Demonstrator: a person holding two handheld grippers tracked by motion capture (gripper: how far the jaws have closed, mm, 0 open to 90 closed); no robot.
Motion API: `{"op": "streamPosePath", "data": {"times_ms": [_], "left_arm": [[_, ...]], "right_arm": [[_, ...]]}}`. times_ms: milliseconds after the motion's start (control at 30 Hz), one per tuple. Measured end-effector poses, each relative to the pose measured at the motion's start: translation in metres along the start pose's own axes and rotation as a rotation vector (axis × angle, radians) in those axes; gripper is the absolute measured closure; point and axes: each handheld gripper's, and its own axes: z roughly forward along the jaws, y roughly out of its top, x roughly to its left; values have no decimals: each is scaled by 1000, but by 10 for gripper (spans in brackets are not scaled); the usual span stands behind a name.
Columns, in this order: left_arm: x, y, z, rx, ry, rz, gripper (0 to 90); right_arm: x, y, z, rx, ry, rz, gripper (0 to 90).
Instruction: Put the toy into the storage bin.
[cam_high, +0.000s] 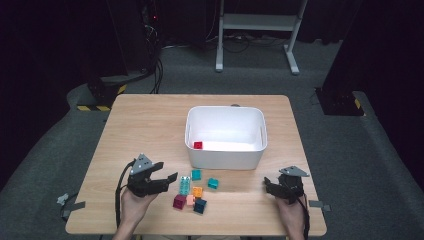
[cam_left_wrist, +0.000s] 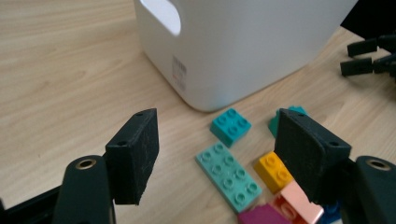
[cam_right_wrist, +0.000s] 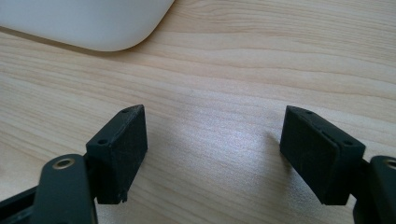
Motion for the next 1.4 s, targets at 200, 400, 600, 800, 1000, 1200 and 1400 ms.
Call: {"op": "streamPosePath", "data": {"times_ms": [200,400,600,800,1000,1200,1400], "left_arm": [[-11,-24,0,31,-3,-4,308],[-18,-38,7,51,-18,-17,307],[-24,-51,13,58,-30,-46,307],[-34,-60,21,68,-11,-30,311],[-37,-65,28,79,2,-32,322],[-38,-71,29,91,21,-29,355],[-37,-79,26,85,30,-33,417]], "right_arm": [[0,0,0,0,0,0,229],[0,0,0,0,0,0,229],[0,0,0,0,0,0,229],[0,0,0,-1,1,-1,229],[0,0,0,-1,1,-2,228],[0,0,0,-1,1,-3,229],[0,0,0,-1,1,-3,229]]}}
